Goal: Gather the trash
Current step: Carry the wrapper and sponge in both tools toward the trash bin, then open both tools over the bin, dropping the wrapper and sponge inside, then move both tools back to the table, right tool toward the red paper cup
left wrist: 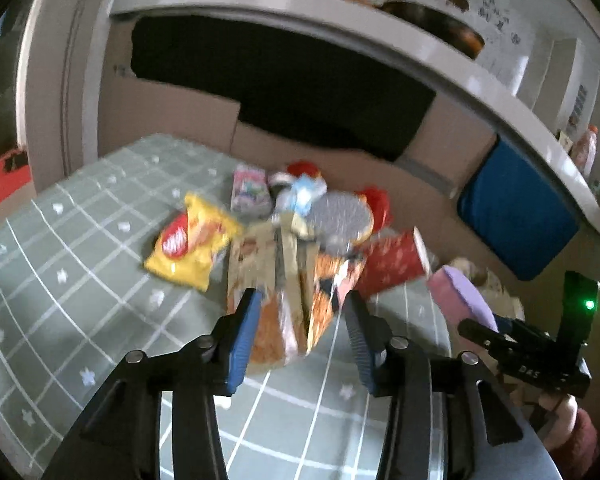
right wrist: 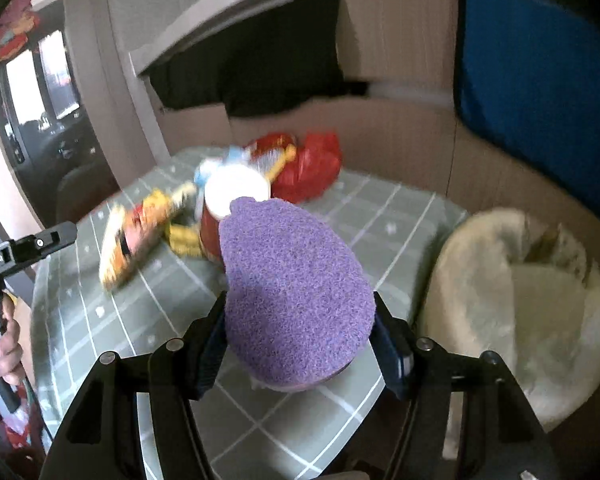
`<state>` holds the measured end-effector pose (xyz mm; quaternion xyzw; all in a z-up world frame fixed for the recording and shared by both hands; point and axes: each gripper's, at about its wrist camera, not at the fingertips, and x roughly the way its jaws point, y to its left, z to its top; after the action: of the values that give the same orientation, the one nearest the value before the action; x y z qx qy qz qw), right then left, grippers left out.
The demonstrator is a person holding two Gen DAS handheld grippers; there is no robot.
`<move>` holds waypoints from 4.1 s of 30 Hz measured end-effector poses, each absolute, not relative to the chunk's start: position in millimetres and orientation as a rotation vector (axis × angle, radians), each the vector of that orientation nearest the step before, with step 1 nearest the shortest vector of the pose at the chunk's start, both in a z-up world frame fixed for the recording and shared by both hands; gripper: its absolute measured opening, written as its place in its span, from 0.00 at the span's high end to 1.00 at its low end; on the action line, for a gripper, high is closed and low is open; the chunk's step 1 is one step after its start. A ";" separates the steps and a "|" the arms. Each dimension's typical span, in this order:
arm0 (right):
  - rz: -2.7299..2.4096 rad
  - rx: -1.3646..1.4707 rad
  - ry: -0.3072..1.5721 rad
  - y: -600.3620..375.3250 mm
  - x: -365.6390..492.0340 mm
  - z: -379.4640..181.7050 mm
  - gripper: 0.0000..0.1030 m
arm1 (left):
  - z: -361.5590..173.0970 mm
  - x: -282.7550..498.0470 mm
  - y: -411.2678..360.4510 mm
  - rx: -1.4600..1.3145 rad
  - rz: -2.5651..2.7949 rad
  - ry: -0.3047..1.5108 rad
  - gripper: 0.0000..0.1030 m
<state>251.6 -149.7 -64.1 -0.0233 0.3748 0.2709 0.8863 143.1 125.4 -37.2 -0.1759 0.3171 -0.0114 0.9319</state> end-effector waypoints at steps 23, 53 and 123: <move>0.496 -0.168 0.848 -123.4 254.8 -107.5 0.35 | -69.9 194.4 82.6 -0.125 0.129 0.711 0.90; 0.538 -0.152 0.602 -140.6 251.0 -5.6 0.41 | 31.6 131.4 105.3 -0.327 0.000 0.480 0.92; 0.082 0.102 0.833 -328.9 325.2 -55.3 0.29 | 4.9 236.8 -16.0 -0.368 -0.336 0.581 0.59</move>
<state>325.2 -328.9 -55.3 0.0495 0.4045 0.0398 0.9123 236.8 -16.0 4.9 -0.1796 0.2833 -0.1639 0.9277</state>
